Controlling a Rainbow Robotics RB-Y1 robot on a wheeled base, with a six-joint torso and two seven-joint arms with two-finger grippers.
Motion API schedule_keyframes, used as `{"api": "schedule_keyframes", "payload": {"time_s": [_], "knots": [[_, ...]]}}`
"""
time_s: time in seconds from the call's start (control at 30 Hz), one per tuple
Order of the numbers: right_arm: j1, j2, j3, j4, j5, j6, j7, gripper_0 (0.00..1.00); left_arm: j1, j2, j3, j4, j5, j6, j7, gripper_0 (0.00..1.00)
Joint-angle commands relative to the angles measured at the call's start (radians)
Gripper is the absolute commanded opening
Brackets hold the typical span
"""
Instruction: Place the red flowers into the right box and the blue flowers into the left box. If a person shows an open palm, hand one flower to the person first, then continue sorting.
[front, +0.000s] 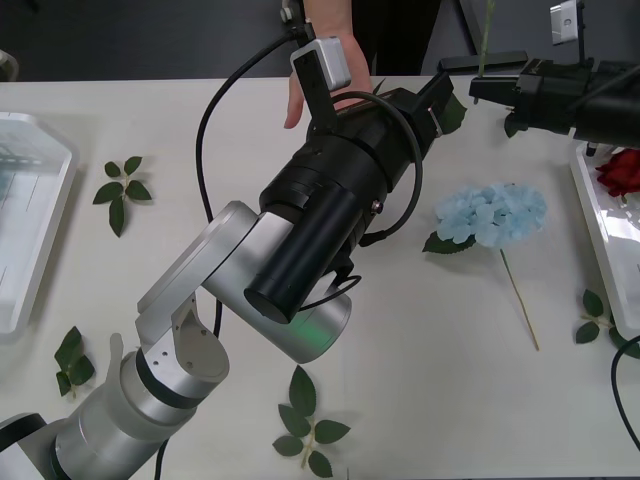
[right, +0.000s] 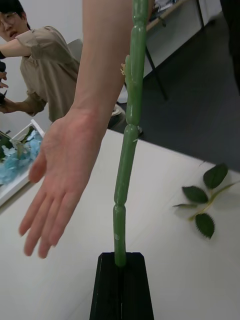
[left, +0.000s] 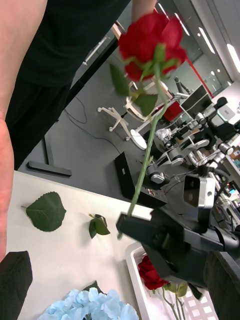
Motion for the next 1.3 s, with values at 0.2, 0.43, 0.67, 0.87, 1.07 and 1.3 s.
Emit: {"api": "schedule_keyframes", "payload": {"time_s": [0.2, 0.43, 0.67, 0.87, 1.07, 1.3], "knots": [[-0.12, 0.134, -0.035, -0.009, 0.005, -0.18, 0.024, 0.0, -0.037, -0.022, -0.017, -0.015, -0.01, -0.015, 0.014, 1.0], [-0.15, 0.188, -0.048, -0.009, 0.004, -0.294, 0.024, 0.0, -0.037, -0.022, -0.017, -0.015, -0.01, -0.015, 0.014, 1.0], [-0.156, 0.215, -0.05, -0.009, 0.005, -0.34, 0.024, 0.0, -0.037, -0.022, -0.017, -0.015, -0.01, -0.015, 0.014, 1.0], [-0.154, 0.215, -0.05, -0.009, -0.001, -0.334, 0.024, 0.0, -0.037, -0.022, -0.017, -0.015, -0.01, -0.015, 0.014, 1.0], [-0.154, 0.215, -0.048, -0.009, -0.003, -0.331, 0.024, 0.0, -0.037, -0.022, -0.017, -0.015, -0.01, -0.015, 0.014, 1.0], [-0.154, 0.215, -0.048, -0.011, -0.003, -0.315, 0.024, 0.0, -0.037, -0.022, -0.017, -0.015, -0.01, -0.015, 0.014, 1.0]]}}
